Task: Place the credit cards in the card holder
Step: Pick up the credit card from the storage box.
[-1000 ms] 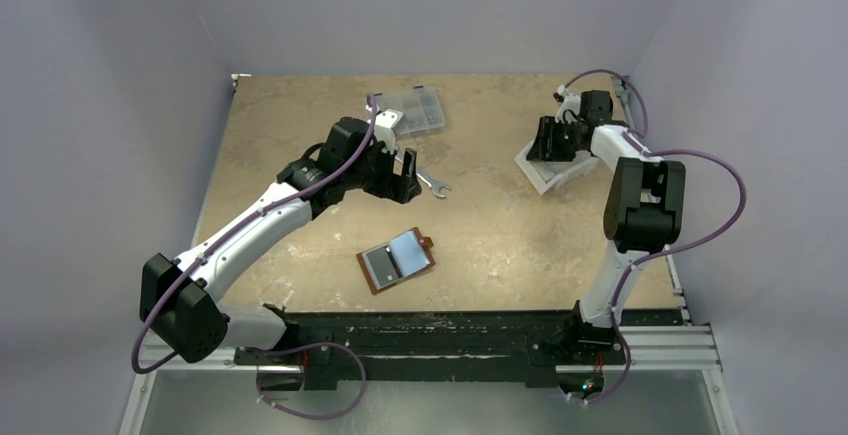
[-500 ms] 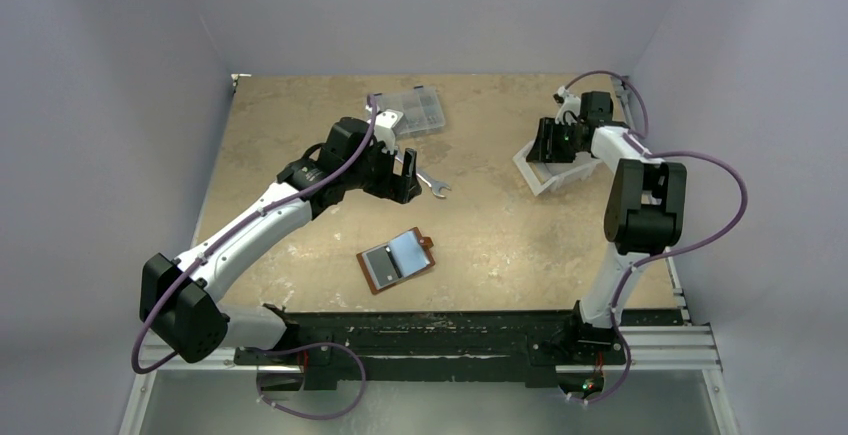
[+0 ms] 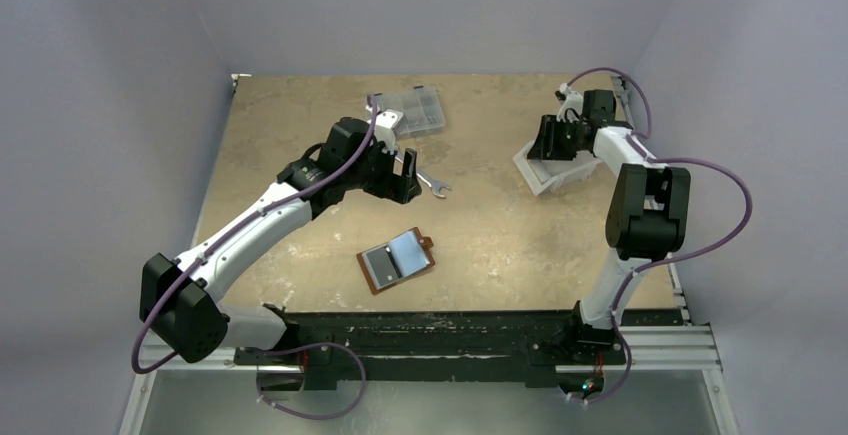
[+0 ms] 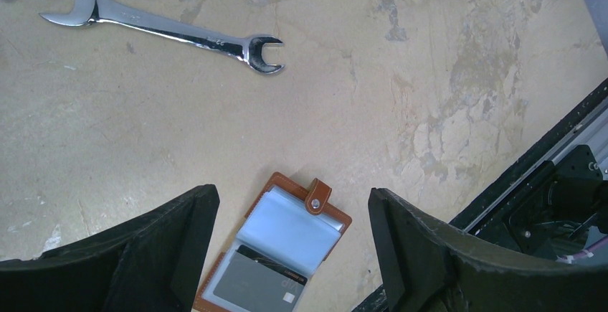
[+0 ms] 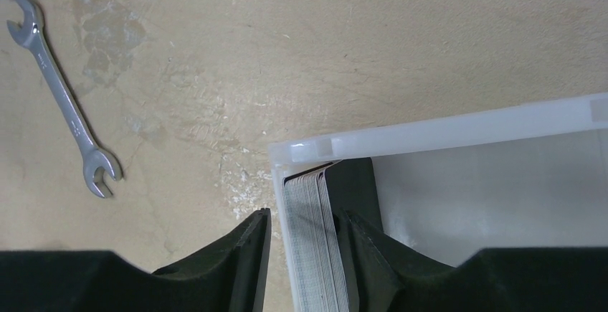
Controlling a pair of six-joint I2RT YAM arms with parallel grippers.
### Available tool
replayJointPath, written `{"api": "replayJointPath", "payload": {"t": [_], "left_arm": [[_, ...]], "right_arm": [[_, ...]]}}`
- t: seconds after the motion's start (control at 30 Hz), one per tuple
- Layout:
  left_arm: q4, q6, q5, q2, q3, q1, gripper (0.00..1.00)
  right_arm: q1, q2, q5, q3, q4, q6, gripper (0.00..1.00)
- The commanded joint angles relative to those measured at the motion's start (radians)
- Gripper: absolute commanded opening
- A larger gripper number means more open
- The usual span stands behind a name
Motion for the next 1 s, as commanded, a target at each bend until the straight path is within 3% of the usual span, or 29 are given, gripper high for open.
{"api": "replayJointPath", "payload": {"t": [0.0,0.07,0.17,0.37,0.53,0.73,0.97], "left_arm": [[0.033,0.021,0.007,-0.014,-0.003,-0.005,0.83],[0.035,0.022,0.006,-0.015,-0.003,-0.004,0.83],[0.034,0.022,0.008,-0.013,-0.004,-0.004,0.83],[0.035,0.022,0.011,-0.012,-0.003,-0.005,0.83],[0.034,0.023,0.012,-0.012,-0.003,-0.005,0.83],[0.034,0.023,0.011,-0.012,-0.003,-0.004,0.83],[0.035,0.023,0.014,-0.012,-0.004,-0.005,0.83]], "right_arm": [[0.0,-0.038,-0.03,-0.004,0.003,-0.001,0.5],[0.0,-0.043,-0.003,-0.006,0.005,-0.002,0.64],[0.0,-0.041,0.005,-0.014,0.003,-0.013,0.75],[0.002,-0.007,0.024,-0.031,-0.006,-0.023,0.79],[0.002,0.008,-0.008,-0.032,-0.003,-0.021,0.75],[0.0,-0.014,-0.049,-0.023,0.001,-0.007,0.55],[0.0,-0.052,-0.053,-0.03,0.005,-0.001,0.52]]}}
